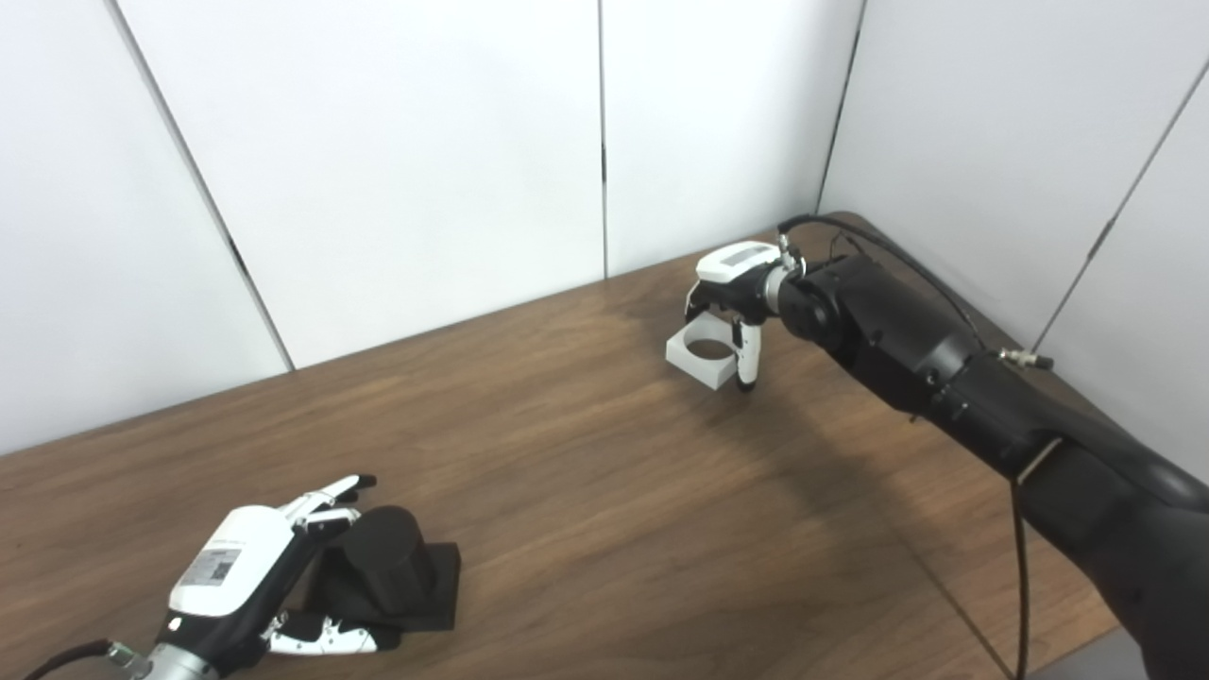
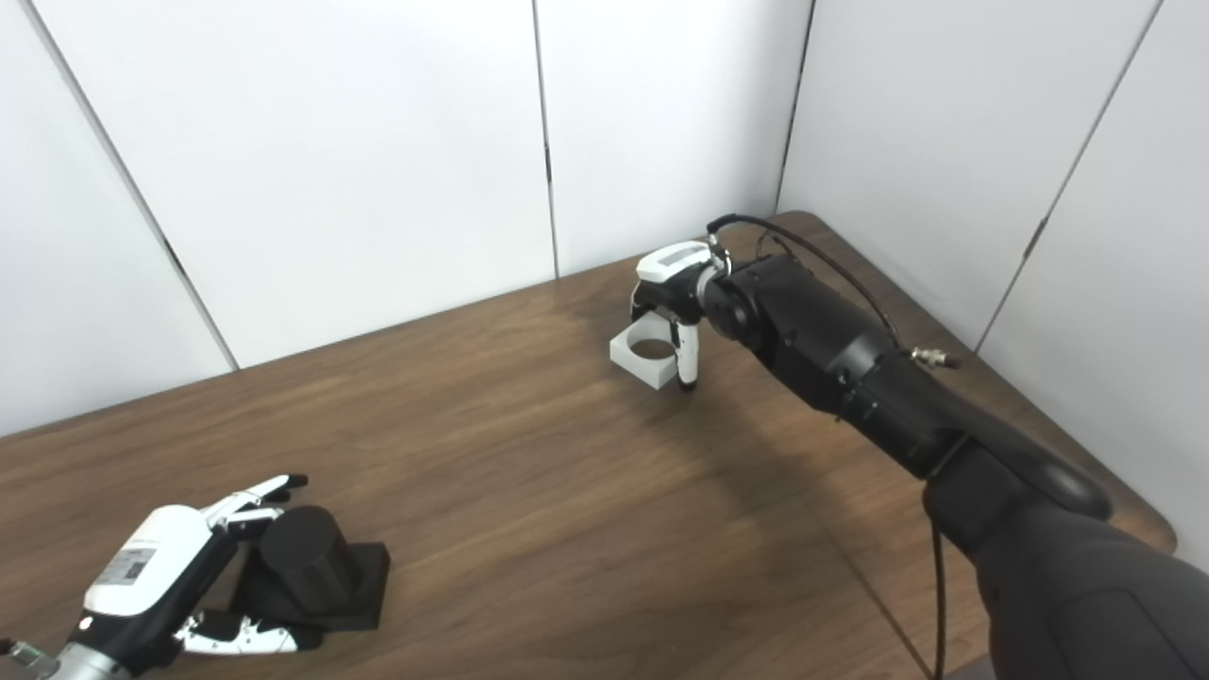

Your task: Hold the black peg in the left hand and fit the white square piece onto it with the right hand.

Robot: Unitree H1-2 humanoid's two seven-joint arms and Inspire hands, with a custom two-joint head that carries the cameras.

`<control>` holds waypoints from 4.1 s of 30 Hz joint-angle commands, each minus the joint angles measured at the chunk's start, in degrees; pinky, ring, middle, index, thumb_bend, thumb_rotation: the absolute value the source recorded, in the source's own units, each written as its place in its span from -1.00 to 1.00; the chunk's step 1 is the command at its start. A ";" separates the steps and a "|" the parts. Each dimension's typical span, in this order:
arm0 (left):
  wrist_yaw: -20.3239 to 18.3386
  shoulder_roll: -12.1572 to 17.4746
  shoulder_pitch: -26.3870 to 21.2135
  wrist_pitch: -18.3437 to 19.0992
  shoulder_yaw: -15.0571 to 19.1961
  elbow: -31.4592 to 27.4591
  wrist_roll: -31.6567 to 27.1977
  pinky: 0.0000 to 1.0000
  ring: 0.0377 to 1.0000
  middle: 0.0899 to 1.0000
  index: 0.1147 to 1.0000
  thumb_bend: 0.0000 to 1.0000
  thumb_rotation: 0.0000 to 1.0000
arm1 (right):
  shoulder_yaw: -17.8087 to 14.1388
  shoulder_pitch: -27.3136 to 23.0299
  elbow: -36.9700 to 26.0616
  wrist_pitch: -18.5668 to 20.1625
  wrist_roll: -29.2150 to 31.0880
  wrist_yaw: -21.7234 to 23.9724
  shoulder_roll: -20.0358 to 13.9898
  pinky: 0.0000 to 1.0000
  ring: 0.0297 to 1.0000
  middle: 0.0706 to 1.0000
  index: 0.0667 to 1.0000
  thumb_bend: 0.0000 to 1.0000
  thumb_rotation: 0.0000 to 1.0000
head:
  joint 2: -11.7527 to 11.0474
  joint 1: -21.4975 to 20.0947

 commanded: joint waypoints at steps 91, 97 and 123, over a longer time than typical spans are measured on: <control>-7.36 -8.56 2.11 6.51 -4.50 4.87 6.22 0.26 0.68 0.86 -0.15 0.05 -0.86 | -7.31 -0.64 -28.91 -17.01 15.05 -0.50 6.19 0.36 0.54 0.42 -0.12 0.04 -0.74 | 4.66 27.48; -7.41 -8.52 2.01 6.20 -4.51 5.04 6.08 0.26 0.68 0.86 -0.15 0.04 -0.85 | -6.31 -1.90 -30.67 -16.50 15.03 1.14 8.52 0.36 0.53 0.44 -0.12 0.04 -0.74 | 4.82 26.89; -8.00 -9.30 1.99 7.20 -4.39 4.14 5.78 0.29 0.71 0.87 -0.15 0.04 -0.86 | -3.74 -3.25 -28.81 -15.94 14.48 2.91 17.30 0.41 0.55 0.44 -0.12 0.05 -0.73 | 5.66 27.58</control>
